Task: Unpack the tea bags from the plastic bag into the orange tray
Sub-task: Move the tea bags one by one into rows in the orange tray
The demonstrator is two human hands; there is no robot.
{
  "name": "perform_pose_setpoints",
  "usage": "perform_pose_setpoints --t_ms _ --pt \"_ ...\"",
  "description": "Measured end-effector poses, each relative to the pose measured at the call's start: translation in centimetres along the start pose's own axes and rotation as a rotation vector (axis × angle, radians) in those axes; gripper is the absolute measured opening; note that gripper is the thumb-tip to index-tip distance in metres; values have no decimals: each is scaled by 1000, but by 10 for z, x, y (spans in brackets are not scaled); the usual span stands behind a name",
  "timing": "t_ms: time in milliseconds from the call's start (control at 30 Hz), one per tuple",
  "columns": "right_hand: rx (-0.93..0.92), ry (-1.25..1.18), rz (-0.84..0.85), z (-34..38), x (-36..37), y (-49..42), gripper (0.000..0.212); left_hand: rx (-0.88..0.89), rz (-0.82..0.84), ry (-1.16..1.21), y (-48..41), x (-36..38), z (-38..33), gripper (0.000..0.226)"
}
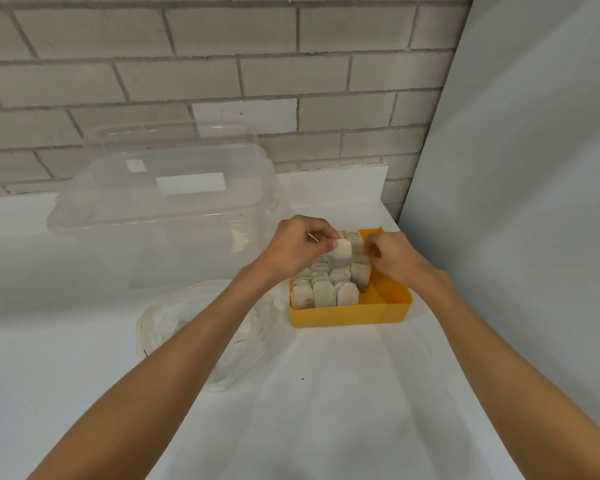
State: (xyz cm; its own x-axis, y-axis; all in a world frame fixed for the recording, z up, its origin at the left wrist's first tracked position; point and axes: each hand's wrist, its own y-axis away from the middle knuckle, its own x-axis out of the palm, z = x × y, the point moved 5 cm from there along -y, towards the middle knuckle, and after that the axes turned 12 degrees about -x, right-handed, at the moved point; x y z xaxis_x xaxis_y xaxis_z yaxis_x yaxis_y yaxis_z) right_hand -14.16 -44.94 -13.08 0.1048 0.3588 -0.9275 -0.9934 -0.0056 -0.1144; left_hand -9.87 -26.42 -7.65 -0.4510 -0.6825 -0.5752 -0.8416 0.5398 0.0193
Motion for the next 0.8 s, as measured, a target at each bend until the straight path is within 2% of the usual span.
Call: perform_pose_setpoints --t_ms 167,267,500,800 --pt "10 -20 -159 -5 -32 4 17 34 48 -52 -13 21 -15 10" --pt "18 -11 -197 -11 -40 8 17 40 103 -124 -25 46 -17 11" --pt "48 -65 -134 -10 -29 23 14 -20 212 -276 -47 90 4 13" --pt "52 -120 -80 -5 -12 31 15 -68 100 -506 -55 91 20 14"
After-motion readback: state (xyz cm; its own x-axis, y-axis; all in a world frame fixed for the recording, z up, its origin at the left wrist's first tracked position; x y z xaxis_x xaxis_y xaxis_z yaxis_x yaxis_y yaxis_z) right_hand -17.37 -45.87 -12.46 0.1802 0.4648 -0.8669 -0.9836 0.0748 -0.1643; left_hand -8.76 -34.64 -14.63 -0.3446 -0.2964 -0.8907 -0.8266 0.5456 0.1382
